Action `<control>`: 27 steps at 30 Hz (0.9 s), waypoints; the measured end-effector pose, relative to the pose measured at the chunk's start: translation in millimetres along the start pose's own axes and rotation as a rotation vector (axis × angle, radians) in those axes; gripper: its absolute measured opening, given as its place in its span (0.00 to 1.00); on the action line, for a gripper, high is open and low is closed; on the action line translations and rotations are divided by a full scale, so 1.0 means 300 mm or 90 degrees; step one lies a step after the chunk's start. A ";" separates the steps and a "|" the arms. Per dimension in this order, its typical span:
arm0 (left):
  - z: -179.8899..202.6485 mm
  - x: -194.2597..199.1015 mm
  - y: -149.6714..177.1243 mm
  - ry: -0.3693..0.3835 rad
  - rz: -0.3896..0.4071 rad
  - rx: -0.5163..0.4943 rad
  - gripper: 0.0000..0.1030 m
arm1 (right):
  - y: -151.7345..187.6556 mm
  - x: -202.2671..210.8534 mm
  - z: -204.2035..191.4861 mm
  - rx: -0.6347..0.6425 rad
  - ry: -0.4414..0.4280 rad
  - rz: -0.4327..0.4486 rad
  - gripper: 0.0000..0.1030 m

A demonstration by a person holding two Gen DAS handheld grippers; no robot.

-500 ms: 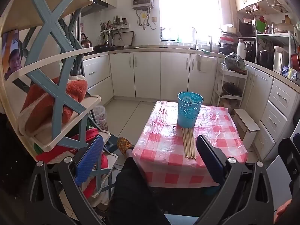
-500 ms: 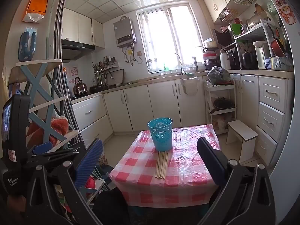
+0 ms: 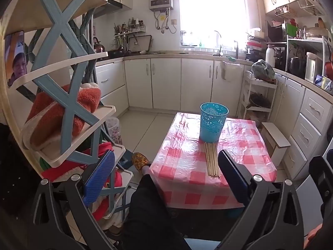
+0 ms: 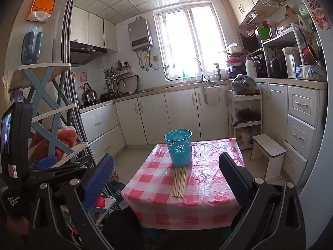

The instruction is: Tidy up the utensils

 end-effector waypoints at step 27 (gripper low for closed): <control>-0.010 0.021 0.012 0.005 0.006 0.007 0.93 | 0.016 0.007 -0.028 0.013 0.001 0.004 0.94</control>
Point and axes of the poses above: each gripper's, at about its wrist camera, not at the fingertips, and x roughly against the way its jaws point, z to its right, y to its underside, the point moved 7 cm from there along -x, roughly the way its jaws point, and after that the axes turned 14 degrees about -z, right-handed, at the moved point
